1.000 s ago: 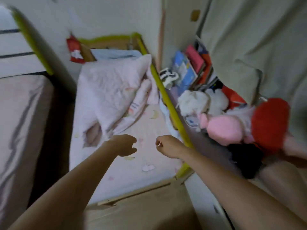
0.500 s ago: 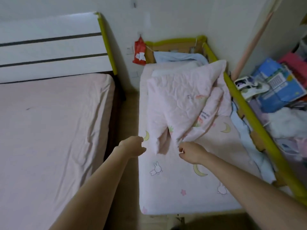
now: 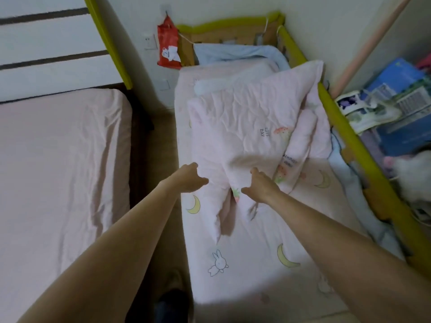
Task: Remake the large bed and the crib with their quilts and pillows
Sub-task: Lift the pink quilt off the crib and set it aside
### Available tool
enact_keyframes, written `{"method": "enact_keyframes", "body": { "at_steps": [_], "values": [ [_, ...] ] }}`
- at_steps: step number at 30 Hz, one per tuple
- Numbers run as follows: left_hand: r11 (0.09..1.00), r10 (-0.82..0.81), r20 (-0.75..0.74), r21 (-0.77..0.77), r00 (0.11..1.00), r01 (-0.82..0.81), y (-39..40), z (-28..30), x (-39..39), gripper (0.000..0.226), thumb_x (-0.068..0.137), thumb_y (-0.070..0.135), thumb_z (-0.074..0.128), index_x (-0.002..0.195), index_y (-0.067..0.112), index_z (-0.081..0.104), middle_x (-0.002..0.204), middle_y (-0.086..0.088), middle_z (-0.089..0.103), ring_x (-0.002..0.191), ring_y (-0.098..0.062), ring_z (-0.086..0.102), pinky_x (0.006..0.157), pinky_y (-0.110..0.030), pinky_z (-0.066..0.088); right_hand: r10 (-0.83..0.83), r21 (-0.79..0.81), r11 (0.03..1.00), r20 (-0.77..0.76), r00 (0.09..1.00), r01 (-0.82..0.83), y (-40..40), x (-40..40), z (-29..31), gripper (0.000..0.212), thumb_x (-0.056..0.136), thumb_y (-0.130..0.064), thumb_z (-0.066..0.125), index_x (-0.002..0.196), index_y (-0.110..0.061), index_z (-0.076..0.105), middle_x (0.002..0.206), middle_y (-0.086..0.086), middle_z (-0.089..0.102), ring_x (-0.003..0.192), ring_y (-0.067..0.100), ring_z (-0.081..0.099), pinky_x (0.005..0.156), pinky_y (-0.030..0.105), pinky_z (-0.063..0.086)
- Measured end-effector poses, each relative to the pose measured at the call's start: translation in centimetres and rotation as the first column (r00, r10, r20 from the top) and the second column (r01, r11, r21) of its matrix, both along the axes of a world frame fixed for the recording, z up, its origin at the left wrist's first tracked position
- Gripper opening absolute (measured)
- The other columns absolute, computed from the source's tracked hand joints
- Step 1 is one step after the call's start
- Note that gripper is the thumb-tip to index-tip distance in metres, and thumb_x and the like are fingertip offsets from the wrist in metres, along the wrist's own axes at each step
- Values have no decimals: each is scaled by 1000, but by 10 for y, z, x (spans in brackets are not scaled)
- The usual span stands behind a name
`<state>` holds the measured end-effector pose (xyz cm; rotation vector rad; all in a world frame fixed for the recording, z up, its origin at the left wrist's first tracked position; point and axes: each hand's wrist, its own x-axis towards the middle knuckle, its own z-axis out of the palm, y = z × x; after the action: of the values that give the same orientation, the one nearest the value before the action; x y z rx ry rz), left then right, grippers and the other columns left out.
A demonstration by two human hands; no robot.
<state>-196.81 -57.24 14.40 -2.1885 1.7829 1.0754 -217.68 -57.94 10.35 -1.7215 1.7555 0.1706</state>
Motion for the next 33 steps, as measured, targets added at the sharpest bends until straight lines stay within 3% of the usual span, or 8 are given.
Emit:
{"method": "enact_keyframes", "body": {
  "at_steps": [7,14,18,22,25,29,31,33],
  "values": [
    [992,0,-137,123,991,17,-137,-98,12,70,94,32,54,150,7,19,153,-14,27,135,-31,36,104,-36,34,-206,-24,978,-116,972,205,-87,46,-82,82,82,-40,68,142,-10,20,144,16,30,133,35,32,101,45,39],
    [882,413,-288,361,864,-302,-200,-205,37,125,62,69,73,151,20,1,156,-13,19,142,-34,23,113,-50,27,-431,-78,902,-196,881,424,-146,75,-179,115,69,-52,74,150,-22,-3,158,13,7,144,30,17,111,45,28],
    [743,654,-376,479,656,-466,-212,-232,40,137,46,72,79,147,19,3,146,-6,33,133,-27,36,112,-45,32,-440,-158,894,-139,887,418,-151,76,-193,46,94,-31,41,135,-11,45,123,19,58,106,35,58,83,39,46],
    [667,738,-430,578,520,-469,-234,-236,31,142,33,85,74,148,16,25,141,-4,48,128,-30,48,110,-45,36,-469,-227,860,0,883,457,-136,92,-178,65,77,-43,25,111,-9,68,100,19,69,90,37,64,71,34,43],
    [717,682,-517,612,517,-334,-236,-227,7,126,35,82,77,139,19,44,134,2,55,119,-21,53,109,-42,38,-501,-169,844,96,860,510,-105,109,-167,30,86,-13,48,109,-11,68,91,16,71,84,35,66,71,35,48],
    [744,664,-517,532,540,-405,-213,-174,-11,92,58,42,87,133,7,48,127,-5,57,114,-27,55,104,-42,44,-571,-316,750,136,810,582,-60,106,-128,29,87,-4,56,114,-11,67,83,11,72,73,29,68,63,24,38],
    [781,623,-541,459,565,-423,-203,-154,-20,74,71,28,80,133,5,46,123,-5,55,114,-30,54,102,-42,45,-599,-279,719,216,771,636,-41,101,-112,42,92,-20,58,134,-15,53,112,6,68,97,23,66,76,23,43],
    [864,503,-593,371,629,-341,-192,-117,-41,59,78,23,74,129,7,48,118,-5,55,112,-30,54,101,-42,45,-645,-207,699,232,728,685,-20,94,-89,93,78,-61,61,151,-19,21,151,1,36,136,17,38,107,30,35]
  ]
}}
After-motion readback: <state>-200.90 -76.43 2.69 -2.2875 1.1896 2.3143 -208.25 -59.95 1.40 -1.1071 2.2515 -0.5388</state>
